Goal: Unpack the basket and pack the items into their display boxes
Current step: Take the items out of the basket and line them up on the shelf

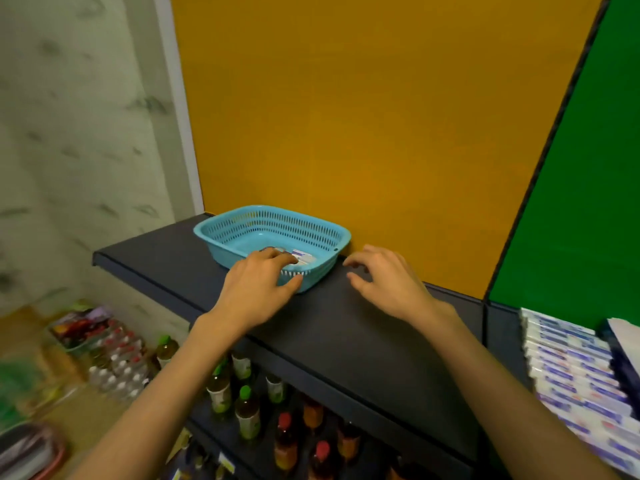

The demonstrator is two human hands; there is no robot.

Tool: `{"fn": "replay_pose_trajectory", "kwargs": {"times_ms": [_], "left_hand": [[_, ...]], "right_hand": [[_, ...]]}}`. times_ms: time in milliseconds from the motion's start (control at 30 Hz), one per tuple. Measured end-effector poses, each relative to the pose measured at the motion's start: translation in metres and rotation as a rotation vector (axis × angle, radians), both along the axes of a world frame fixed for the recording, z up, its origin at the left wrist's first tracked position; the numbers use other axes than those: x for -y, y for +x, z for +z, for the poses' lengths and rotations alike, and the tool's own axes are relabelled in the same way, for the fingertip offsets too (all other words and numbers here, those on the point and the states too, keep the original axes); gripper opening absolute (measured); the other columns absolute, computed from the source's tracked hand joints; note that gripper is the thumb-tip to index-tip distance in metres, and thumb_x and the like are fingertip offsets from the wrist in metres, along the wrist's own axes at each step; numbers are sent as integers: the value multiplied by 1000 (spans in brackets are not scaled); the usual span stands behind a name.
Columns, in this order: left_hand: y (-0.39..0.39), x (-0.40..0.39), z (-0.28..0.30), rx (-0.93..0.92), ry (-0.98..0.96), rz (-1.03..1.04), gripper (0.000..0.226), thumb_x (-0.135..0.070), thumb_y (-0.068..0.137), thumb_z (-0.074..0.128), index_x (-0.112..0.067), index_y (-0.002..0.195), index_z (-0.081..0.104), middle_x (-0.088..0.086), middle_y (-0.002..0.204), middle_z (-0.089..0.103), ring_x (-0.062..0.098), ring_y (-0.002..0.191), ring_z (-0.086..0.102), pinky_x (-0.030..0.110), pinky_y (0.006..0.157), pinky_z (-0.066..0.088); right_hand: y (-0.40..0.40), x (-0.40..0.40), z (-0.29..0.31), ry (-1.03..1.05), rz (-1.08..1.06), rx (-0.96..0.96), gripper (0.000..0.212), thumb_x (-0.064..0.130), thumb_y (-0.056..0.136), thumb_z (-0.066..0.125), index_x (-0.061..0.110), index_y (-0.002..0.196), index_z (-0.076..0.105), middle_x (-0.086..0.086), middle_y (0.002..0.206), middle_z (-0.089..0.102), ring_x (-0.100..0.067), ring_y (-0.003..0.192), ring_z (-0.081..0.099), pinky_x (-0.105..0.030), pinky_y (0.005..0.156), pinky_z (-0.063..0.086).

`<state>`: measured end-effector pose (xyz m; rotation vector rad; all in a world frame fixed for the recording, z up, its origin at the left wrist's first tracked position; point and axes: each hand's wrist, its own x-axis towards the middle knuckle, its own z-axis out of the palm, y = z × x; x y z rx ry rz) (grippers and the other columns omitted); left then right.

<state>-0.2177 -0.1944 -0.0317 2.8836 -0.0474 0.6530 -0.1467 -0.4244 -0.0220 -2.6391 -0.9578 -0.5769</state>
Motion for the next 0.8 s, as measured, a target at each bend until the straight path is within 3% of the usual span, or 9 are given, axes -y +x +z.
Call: {"fn": "replay_pose_trajectory", "kwargs": {"times_ms": [400,600,700,800], "left_hand": [[5,-187,12,10,75,48,49,-55,96,46,-32,138,55,-2,137,57,21,117,56,42,86,51],[40,-233,16,40,53,-9,48,-55,96,47,-31,137,56,-4,131,60,19,113,58,40,81,52],[68,-243,16,35,29,-57,48,-56,96,47,-32,136,56,-5,129,60,17,114,57,40,83,53],[97,-246,17,22,11,-105,47,-55,96,49,-32,137,56,-5,127,60,18,114,56,39,84,51]], "right_hand": [[19,-153,6,-12,-102,-29,26,34,94,63,25,118,68,5,114,66,-17,102,62,-36,83,49],[43,-189,8,-57,-168,-45,25,36,95,62,27,118,67,6,115,65,-16,102,62,-31,76,45],[61,-194,9,-66,-202,-32,26,35,95,61,26,119,67,5,118,66,-17,106,61,-30,78,42],[83,-191,8,-72,-240,-34,25,34,95,62,27,118,67,5,119,67,-17,106,62,-34,83,48]]}}
